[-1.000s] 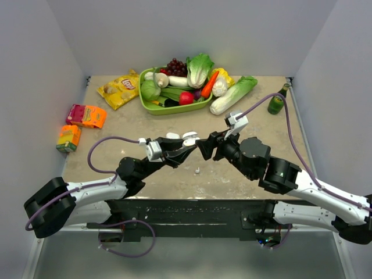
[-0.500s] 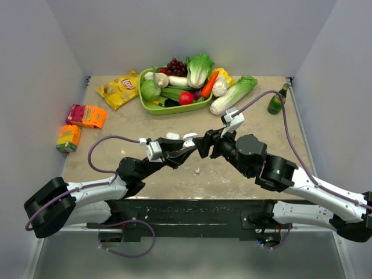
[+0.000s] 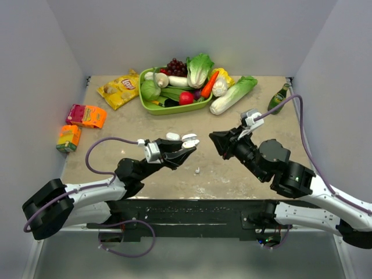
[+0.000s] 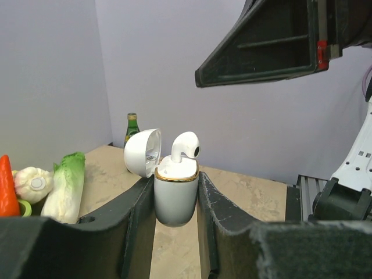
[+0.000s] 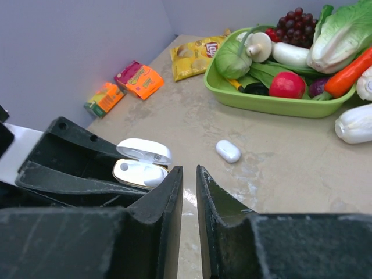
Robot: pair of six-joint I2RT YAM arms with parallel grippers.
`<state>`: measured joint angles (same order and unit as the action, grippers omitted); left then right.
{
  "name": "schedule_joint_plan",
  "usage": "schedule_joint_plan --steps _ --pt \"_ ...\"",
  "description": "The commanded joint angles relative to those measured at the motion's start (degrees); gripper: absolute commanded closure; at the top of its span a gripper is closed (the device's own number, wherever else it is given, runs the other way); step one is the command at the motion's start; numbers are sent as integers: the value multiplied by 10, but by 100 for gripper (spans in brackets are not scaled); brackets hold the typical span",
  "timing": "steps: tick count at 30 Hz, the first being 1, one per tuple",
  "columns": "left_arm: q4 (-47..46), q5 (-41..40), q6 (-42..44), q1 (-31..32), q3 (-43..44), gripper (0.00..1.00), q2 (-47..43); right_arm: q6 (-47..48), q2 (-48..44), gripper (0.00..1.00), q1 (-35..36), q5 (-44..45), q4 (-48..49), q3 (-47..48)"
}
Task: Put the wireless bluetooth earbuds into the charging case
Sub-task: Adjust the earbud with the charging case.
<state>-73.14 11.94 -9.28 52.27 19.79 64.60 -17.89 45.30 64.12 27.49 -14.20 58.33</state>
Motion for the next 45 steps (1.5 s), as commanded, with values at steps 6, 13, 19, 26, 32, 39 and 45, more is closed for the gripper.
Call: schedule_joint_plan --steps 6,13,19,26,32,39,45 --pt "-313 31 -19 -1 17 100 -4 21 -1 78 0 -42 3 -19" --pt "-316 36 -24 -1 27 100 5 22 11 82 0 -59 6 -15" --pt "-314 37 -24 -1 31 100 8 21 20 86 0 -74 6 -13" --pt "-316 38 -28 -1 34 100 11 20 23 87 0 -78 5 -11" --pt "-317 38 -29 -1 35 100 13 17 28 87 0 -92 11 -8" --pt "-321 37 -31 0 34 100 18 11 29 77 0 -87 11 -4" --pt "-321 32 -26 -1 30 100 12 5 8 59 0 -67 2 -3"
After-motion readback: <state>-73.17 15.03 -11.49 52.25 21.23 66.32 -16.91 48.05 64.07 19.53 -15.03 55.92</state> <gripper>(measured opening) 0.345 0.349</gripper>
